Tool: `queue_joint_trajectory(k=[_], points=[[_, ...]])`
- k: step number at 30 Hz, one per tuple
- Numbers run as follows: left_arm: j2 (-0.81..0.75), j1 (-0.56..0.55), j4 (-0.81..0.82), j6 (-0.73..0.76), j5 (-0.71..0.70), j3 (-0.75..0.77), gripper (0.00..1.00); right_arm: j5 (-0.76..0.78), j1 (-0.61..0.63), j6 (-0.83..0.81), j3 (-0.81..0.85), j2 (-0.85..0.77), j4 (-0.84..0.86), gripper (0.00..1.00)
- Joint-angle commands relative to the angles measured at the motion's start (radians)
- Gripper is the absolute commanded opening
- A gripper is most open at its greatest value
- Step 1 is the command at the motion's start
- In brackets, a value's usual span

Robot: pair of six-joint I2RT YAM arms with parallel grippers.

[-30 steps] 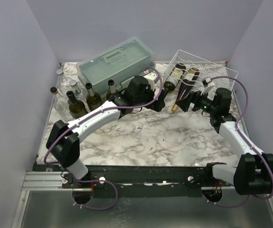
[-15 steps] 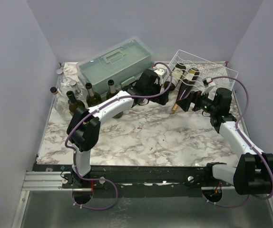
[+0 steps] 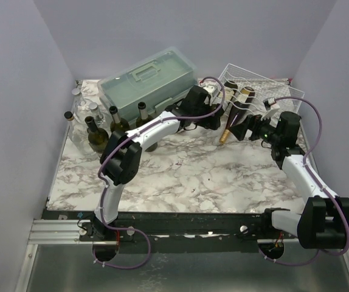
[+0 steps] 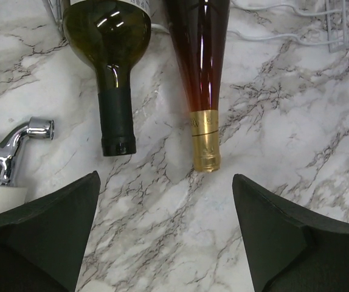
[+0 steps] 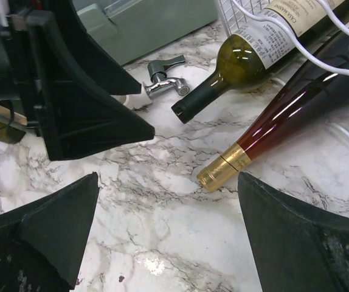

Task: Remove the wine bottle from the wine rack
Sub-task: Pick up the wine bottle from the wine rack.

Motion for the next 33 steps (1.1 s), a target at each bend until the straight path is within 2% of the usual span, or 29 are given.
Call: queue_joint_trajectory(k=[1,12,29,33], points=[[0.078,0.024,-0.029,-0.12,0.049,0.088,0.9,0.021,-0.011,0.006,0.028,0.0,-0.015,0.99],[0.225,0.046,-0.106,-0.321,0.042,0.28,0.87,0.045,-0.03,0.02,0.031,-0.007,-0.018,0.99],[0.332,0.051,-0.205,-0.479,0.027,0.422,0.83,0.042,-0.049,0.04,0.033,-0.02,-0.019,0.99],[0.344,0.056,-0.205,-0.491,0.077,0.442,0.81,0.038,-0.052,0.044,0.034,-0.02,-0.019,0.99]])
